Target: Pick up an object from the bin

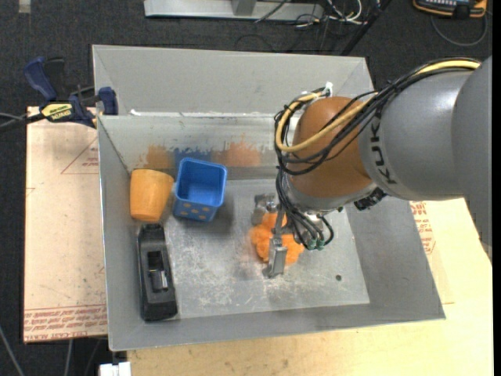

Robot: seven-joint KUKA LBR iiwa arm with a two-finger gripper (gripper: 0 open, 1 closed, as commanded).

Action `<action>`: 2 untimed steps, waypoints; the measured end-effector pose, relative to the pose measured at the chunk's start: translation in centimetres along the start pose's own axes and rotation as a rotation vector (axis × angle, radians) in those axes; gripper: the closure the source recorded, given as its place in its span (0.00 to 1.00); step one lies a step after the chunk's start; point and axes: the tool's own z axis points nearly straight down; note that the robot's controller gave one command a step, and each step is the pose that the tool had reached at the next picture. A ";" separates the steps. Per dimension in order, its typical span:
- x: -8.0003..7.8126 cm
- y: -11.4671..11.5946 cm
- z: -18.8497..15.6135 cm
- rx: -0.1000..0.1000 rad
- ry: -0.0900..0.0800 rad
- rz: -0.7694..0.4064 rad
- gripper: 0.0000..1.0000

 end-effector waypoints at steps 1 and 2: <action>-0.2 0.0 -0.4 0.000 -0.007 0.001 0.00; 0.2 -2.9 2.3 -0.003 -0.010 0.048 0.00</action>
Offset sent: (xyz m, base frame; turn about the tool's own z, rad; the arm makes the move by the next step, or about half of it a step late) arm -0.0097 -0.0645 -0.0562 0.1025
